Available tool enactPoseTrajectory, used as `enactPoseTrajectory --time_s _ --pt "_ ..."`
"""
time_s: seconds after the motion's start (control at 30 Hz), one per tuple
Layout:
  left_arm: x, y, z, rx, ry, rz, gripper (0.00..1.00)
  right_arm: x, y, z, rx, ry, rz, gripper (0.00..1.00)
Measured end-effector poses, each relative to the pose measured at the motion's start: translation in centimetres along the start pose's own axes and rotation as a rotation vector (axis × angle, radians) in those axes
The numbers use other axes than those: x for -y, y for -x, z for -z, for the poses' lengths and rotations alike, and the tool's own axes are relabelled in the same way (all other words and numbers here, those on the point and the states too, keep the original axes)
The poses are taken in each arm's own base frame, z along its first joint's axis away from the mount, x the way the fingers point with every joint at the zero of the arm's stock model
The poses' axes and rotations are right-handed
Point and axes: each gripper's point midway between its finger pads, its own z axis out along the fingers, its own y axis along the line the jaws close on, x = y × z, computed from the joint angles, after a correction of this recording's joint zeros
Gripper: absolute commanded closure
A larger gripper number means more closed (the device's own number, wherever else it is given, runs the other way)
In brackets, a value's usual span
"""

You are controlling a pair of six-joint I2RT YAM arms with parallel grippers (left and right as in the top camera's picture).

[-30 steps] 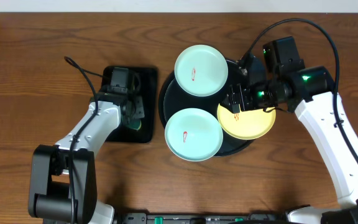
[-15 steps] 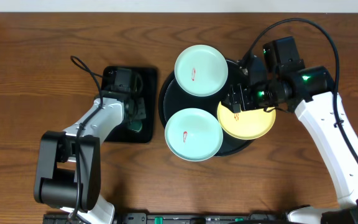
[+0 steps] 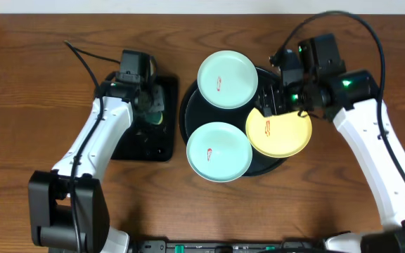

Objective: Clean dirty plates on tray and stack at the side
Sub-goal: 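Lower right gripper onto the rim of the back pale green plate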

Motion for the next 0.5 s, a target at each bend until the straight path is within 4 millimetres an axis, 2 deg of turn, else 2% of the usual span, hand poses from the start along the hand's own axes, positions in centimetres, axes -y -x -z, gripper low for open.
enactPoseTrajectory --time_s 0.1,0.2,0.33,0.5 --pt "0.2 -0.4 0.0 -0.016 -0.012 0.001 0.88 1.5 1.9 -2.0 0.020 -0.023 -0.007 0.31" --pt "0.5 -0.5 0.0 -0.022 -0.029 0.000 0.88 4.0 2.7 -5.7 0.001 -0.048 -0.034 0.33" --pt "0.9 -0.6 0.0 -0.030 -0.056 0.001 0.88 7.1 3.1 -10.6 -0.024 -0.071 -0.070 0.34" --pt "1.3 -0.9 0.1 -0.043 -0.077 0.002 0.88 9.6 2.3 -15.4 -0.061 -0.080 -0.095 0.42"
